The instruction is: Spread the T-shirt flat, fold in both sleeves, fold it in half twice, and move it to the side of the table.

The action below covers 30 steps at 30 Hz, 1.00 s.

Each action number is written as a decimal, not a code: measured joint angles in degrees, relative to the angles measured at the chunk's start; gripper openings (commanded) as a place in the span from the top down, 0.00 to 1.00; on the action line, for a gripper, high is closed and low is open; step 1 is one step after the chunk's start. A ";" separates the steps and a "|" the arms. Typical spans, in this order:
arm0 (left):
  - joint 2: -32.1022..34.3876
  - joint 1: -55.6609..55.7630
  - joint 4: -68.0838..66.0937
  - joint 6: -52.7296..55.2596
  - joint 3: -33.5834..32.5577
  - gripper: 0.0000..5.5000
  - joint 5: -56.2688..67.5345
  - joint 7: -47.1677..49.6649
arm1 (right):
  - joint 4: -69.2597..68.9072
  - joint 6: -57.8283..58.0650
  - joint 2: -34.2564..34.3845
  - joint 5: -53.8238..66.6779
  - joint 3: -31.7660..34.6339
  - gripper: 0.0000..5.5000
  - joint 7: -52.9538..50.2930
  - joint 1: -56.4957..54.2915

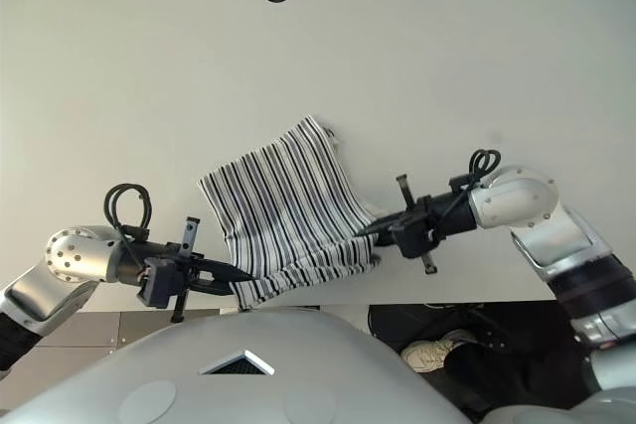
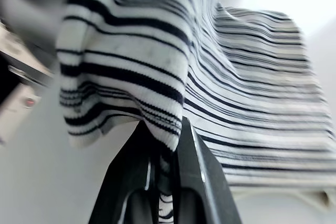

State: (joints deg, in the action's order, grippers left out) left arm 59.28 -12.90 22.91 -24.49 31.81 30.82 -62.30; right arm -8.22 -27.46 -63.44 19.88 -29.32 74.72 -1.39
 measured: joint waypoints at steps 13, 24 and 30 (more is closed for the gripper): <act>-2.21 -3.05 -2.43 11.86 -12.22 0.98 -0.07 -0.59 | -0.12 7.89 10.16 -3.69 5.87 0.98 -3.14 -1.94; -10.34 -1.61 -15.71 14.65 -18.80 0.88 -6.14 1.98 | 7.42 8.85 21.93 -10.16 8.17 0.85 -10.60 -8.05; -13.61 -0.36 -20.40 16.00 -25.33 0.73 -4.60 2.98 | 10.56 9.44 24.70 -10.18 11.04 0.74 -12.97 -9.49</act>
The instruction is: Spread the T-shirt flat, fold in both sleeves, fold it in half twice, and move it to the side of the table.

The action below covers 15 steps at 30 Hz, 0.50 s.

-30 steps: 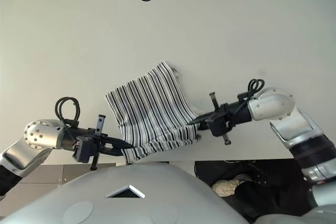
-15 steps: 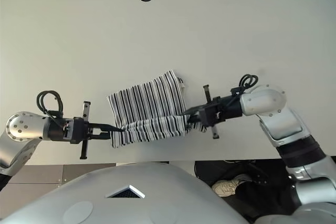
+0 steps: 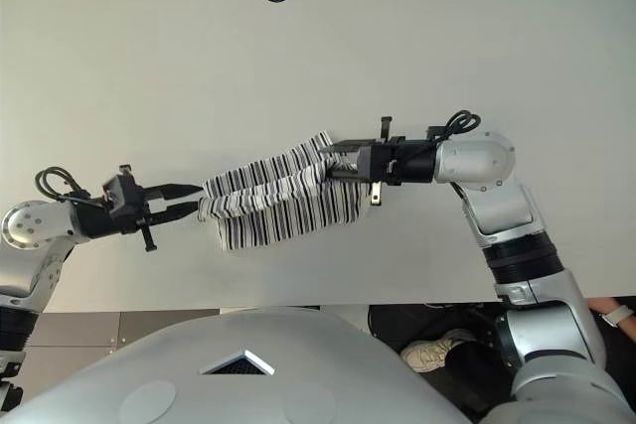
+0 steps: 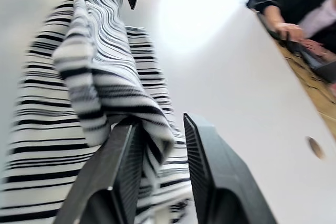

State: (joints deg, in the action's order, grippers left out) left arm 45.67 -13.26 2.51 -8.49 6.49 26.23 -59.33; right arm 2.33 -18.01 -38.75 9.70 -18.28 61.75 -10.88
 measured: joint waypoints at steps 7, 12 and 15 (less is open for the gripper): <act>-6.65 9.88 -7.98 10.95 -7.40 0.53 -0.77 14.62 | 5.75 -2.47 4.58 -6.81 4.18 0.74 -11.44 -4.74; -9.35 14.24 -13.43 17.17 -10.76 0.53 -4.29 24.61 | -1.99 -8.03 4.61 -2.27 2.24 0.74 -6.39 -0.13; -10.67 14.22 -12.63 18.14 -11.08 0.53 -5.31 26.04 | -4.58 -8.85 4.13 -1.60 -0.21 0.74 -3.32 3.36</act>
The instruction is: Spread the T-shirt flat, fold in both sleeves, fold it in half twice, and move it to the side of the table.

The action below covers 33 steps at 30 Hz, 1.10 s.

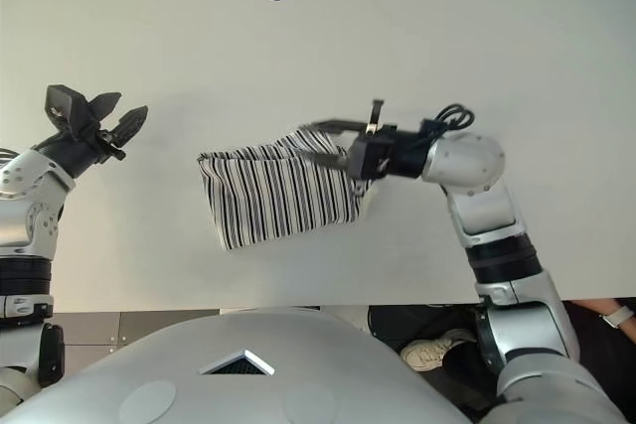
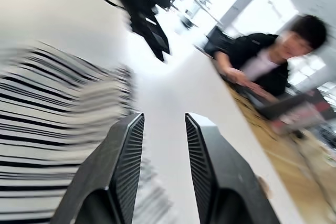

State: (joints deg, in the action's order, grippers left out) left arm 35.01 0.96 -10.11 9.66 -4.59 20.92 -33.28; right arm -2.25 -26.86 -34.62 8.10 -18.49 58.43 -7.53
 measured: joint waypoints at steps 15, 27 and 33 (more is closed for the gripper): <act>-27.97 16.40 -0.10 -18.64 2.02 0.53 4.17 0.49 | 53.49 6.48 -2.28 -30.31 5.38 0.74 -55.88 -15.25; -38.36 36.75 -22.58 -32.55 3.83 0.53 -8.80 12.68 | 37.68 14.65 8.35 -20.14 14.27 0.74 -63.88 -24.70; -38.92 46.75 -42.27 -20.76 -0.16 0.53 -7.62 16.28 | 24.30 34.73 23.27 3.36 22.08 0.74 -55.16 -24.06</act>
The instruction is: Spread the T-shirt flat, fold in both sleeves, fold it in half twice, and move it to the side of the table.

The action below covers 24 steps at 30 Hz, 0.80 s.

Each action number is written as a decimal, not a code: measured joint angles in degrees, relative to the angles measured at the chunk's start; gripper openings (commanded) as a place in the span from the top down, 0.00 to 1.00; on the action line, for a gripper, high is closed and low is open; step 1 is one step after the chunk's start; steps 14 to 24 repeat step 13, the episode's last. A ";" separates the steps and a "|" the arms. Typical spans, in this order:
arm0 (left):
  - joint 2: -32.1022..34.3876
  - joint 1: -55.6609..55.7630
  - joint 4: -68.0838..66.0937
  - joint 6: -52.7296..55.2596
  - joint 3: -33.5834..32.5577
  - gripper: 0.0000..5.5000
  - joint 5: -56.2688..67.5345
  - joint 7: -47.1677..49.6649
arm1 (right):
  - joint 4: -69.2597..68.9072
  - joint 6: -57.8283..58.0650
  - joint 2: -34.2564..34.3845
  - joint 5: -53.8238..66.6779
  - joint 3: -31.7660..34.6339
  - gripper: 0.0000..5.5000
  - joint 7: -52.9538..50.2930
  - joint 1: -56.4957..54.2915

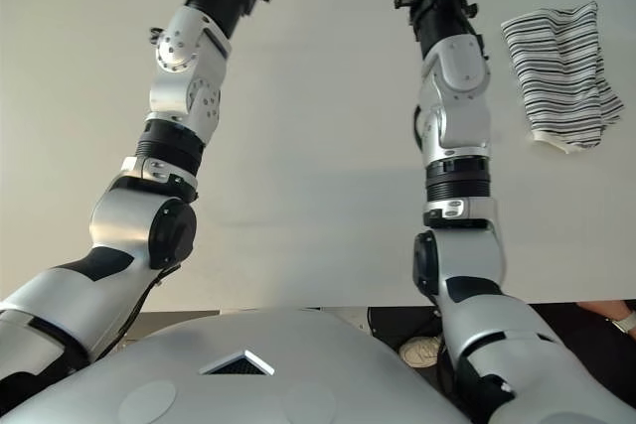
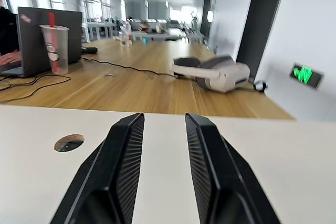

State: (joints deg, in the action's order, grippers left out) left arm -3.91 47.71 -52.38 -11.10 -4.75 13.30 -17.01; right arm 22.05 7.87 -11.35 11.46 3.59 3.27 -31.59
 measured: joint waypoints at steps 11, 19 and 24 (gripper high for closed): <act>7.87 3.30 -0.98 -17.59 -5.35 0.53 -3.52 8.90 | -6.58 1.50 2.85 0.80 1.17 0.74 2.53 -0.67; 8.82 1.58 0.33 -20.12 -6.51 0.53 -3.52 9.66 | -4.02 -1.50 3.35 -1.35 0.09 0.74 2.62 -3.08; 8.82 1.58 0.33 -20.12 -6.51 0.53 -3.52 9.66 | -4.02 -1.50 3.35 -1.35 0.09 0.74 2.62 -3.08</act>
